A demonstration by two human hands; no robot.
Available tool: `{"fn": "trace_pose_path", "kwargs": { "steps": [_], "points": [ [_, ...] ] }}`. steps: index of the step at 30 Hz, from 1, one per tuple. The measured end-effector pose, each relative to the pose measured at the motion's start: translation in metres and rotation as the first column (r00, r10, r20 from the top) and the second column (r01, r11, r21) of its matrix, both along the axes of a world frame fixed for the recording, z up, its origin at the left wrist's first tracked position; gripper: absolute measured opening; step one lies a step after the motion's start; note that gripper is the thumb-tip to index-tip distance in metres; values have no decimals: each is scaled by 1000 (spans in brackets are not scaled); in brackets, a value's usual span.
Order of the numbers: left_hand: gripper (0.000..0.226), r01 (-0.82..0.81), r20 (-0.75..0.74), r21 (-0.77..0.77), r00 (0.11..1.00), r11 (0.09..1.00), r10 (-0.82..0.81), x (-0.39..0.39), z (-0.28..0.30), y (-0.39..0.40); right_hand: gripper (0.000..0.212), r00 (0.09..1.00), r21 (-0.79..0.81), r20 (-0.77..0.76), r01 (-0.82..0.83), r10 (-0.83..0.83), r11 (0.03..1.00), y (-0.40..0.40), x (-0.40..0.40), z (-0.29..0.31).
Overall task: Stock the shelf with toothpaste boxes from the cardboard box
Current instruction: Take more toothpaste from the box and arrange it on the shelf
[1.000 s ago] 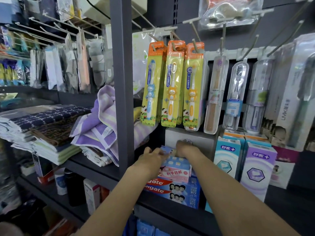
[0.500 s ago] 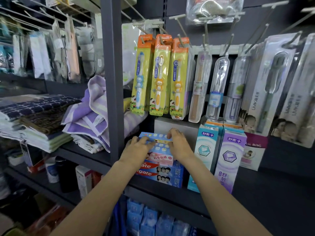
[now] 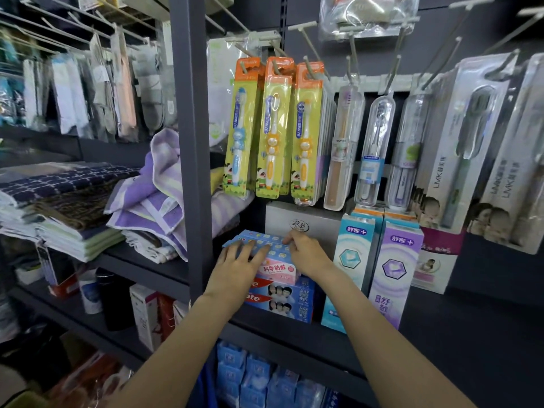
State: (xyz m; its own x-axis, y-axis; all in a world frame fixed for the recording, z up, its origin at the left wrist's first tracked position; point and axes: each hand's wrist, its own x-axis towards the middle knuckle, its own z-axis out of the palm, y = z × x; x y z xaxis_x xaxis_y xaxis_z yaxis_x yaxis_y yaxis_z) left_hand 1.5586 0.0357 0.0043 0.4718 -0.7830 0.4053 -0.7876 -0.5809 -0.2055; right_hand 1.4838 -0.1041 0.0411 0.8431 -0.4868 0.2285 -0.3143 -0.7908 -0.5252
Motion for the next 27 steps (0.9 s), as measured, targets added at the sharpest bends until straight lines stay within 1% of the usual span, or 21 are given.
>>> {"fn": "trace_pose_path", "kwargs": {
  "steps": [2,4,6,8,9,10,11,12,14,16,17,19,24,27],
  "points": [
    [73,-12,-31,49,999,999,14,5,-4,-4,29,1000,-12,-27,-5,4,1000,0,0,3],
    [74,-1,-34,33,999,999,2,8,-2,-7,30,999,-33,-53,-16,14,999,1,-1,5],
    [73,10,-76,33,997,999,-7,6,2,-8,31,997,-56,-75,-35,31,998,2,-2,6],
    [75,-1,-114,15,994,1000,2,2,2,-6,33,997,-119,-77,-39,30,992,2,-3,4],
    [80,20,-84,-44,996,999,-24,-1,2,-4,33,998,-161,-55,-32,24,987,2,-3,4],
    [89,54,-17,-105,998,993,-56,-4,0,-3,34,999,-200,-20,-31,28,979,3,-5,3],
    [96,77,24,-137,997,988,-75,-6,-4,-2,35,999,-227,17,-38,43,973,5,-8,1],
    [97,115,72,-191,992,975,-103,-4,-11,-2,35,996,-257,56,-53,69,965,8,-12,0],
    [83,188,141,-294,978,937,-152,-9,-20,-1,35,986,-330,118,-74,119,941,18,-23,-2],
    [60,263,204,-381,959,886,-197,-25,-21,2,33,964,-449,191,-85,188,890,29,-36,-9],
    [51,270,219,-409,956,872,-194,-31,-23,3,33,953,-492,225,-67,201,868,33,-43,-13],
    [45,260,221,-419,959,870,-180,-42,-27,7,35,940,-535,258,-52,222,843,39,-57,-21],
    [51,249,199,-406,963,879,-181,-52,-29,11,47,975,-411,137,-102,172,906,50,-81,-19],
    [52,261,189,-387,961,884,-201,-56,-24,12,48,980,-387,126,-92,151,918,49,-88,-23]
  ]
}}
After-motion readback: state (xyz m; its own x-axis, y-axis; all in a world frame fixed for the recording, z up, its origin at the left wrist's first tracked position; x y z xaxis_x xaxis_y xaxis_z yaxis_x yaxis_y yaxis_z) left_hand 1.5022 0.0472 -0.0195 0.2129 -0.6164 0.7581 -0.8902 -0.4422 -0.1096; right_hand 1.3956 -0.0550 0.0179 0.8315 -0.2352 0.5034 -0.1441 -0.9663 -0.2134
